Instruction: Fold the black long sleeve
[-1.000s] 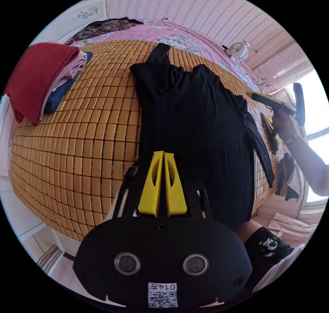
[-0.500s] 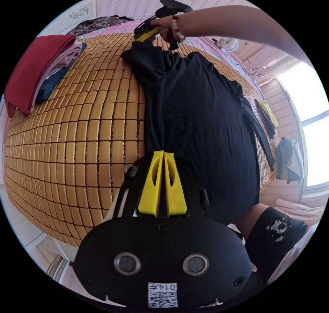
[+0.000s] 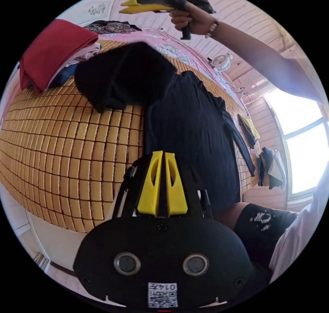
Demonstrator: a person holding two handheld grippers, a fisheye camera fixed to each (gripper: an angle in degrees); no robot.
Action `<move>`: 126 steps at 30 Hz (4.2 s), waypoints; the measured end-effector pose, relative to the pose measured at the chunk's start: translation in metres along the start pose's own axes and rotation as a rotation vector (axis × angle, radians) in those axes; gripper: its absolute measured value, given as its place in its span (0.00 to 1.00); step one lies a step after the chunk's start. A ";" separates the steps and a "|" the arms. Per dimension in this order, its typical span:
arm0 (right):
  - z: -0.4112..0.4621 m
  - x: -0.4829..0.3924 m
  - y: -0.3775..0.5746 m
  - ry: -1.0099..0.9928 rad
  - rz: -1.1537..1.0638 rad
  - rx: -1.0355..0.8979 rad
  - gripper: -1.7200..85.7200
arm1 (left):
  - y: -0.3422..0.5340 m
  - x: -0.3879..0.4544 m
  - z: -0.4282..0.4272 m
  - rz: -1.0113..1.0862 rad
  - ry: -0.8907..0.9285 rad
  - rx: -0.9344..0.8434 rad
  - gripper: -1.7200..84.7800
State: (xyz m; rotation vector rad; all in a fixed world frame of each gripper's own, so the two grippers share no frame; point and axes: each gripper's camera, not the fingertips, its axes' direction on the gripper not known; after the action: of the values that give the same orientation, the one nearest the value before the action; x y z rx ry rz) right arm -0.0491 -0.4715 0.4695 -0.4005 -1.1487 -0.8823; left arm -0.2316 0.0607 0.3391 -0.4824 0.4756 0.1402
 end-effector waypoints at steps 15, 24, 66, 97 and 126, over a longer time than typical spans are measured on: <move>0.066 0.046 0.081 0.230 0.695 -0.057 0.09 | -0.031 -0.073 0.011 0.051 -0.398 -0.056 0.12; 0.048 0.056 0.070 0.248 0.681 0.025 0.02 | -0.017 -0.077 -0.031 0.111 -0.290 -0.130 0.04; 0.095 0.079 0.048 0.299 0.653 0.017 0.03 | -0.002 -0.285 -0.137 -0.678 -0.342 0.219 0.07; 0.082 -0.098 0.211 0.434 0.832 0.154 0.02 | 0.022 -0.278 -0.079 -0.700 -0.252 0.123 0.02; 0.132 -0.372 0.509 0.615 1.183 0.079 0.03 | 0.061 -0.216 -0.050 -0.533 -0.442 0.299 0.01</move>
State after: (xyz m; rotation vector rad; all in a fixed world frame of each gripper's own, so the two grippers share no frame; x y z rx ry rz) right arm 0.2146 0.0776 0.2603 -0.5861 -0.2364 0.1091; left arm -0.4567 0.0866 0.3766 -0.2587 -0.0759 -0.3303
